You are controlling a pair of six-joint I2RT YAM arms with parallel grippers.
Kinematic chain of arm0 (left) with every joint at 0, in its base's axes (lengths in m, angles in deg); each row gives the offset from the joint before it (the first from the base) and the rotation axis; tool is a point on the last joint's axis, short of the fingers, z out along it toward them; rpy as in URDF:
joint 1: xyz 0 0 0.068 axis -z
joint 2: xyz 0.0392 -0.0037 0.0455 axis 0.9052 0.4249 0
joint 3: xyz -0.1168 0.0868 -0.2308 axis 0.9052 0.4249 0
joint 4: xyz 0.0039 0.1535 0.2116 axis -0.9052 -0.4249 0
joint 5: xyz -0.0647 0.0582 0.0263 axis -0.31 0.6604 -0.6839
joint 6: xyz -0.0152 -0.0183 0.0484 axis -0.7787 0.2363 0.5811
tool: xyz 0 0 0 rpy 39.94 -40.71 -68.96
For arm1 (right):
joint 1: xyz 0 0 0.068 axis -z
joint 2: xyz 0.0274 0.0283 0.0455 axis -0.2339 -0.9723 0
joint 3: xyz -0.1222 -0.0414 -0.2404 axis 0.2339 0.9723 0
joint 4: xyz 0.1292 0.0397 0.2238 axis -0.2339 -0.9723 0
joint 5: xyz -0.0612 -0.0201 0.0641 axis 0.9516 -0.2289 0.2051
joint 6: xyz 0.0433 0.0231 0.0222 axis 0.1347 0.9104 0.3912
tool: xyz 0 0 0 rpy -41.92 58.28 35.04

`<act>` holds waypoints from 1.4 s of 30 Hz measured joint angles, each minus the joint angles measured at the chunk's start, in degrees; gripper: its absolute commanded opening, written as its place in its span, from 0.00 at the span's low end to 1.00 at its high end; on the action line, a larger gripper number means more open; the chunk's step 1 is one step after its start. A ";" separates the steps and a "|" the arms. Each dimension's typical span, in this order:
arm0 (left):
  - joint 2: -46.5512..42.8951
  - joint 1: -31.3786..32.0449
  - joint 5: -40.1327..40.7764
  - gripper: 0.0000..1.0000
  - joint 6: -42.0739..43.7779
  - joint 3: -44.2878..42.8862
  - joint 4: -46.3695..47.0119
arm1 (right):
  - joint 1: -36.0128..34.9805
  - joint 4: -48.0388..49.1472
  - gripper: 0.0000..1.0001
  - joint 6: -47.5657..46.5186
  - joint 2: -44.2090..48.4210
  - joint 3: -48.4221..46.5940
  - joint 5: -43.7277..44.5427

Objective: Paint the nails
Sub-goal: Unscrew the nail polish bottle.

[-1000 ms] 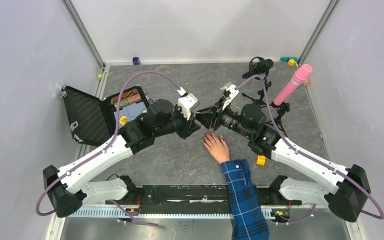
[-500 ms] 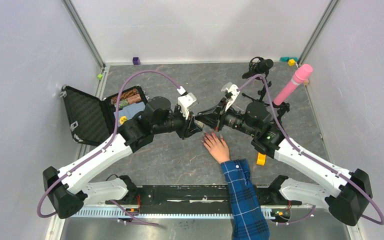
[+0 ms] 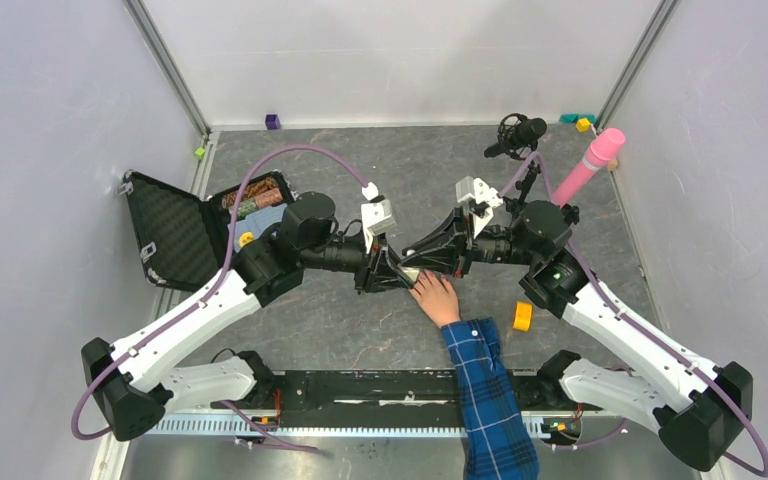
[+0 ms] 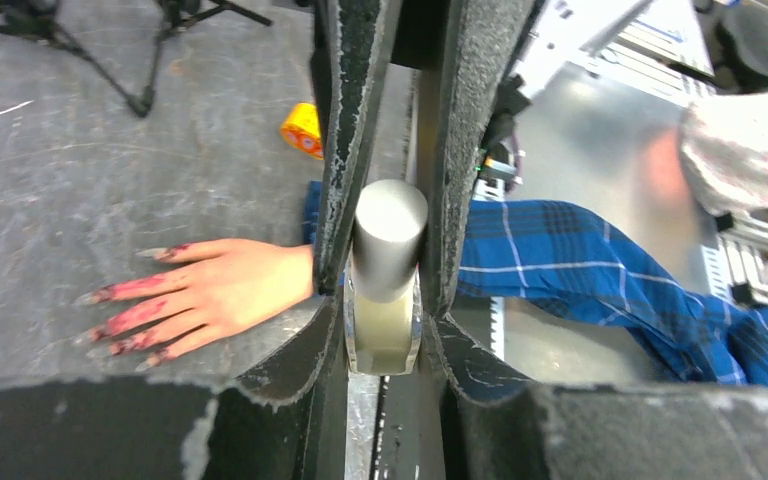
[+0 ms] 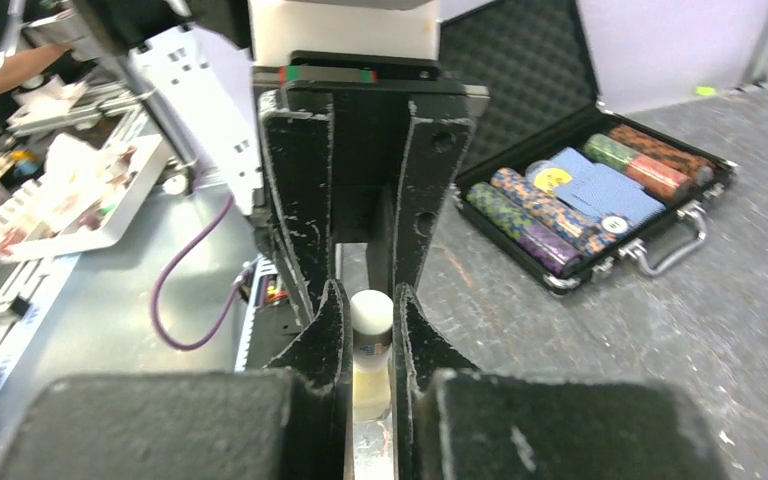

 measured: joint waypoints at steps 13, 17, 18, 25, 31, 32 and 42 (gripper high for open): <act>-0.20 0.33 -8.70 0.02 1.07 0.00 0.83 | 0.85 3.37 0.55 1.14 -0.04 -0.57 -12.07; -0.81 0.31 -8.00 0.02 1.18 -0.02 0.35 | 1.22 -1.46 0.92 -0.42 -0.31 -3.32 -9.38; -1.14 0.33 -7.52 0.02 1.20 -0.02 0.35 | 1.57 -3.50 0.93 -1.07 -0.57 -4.85 -7.65; -2.32 0.33 1.92 0.02 1.11 1.01 3.15 | 4.02 -15.43 0.96 -0.76 -4.02 -16.68 6.99; -1.40 0.33 14.71 0.02 1.05 2.25 3.61 | 4.46 -21.20 0.88 4.35 -5.57 -18.29 17.20; -1.36 0.31 16.31 0.02 1.05 2.38 3.61 | 4.44 -21.42 0.87 5.27 -5.42 -17.92 18.27; -1.33 0.31 23.34 0.02 1.05 2.71 3.56 | -3.76 -23.91 0.70 12.26 -2.99 -13.05 30.23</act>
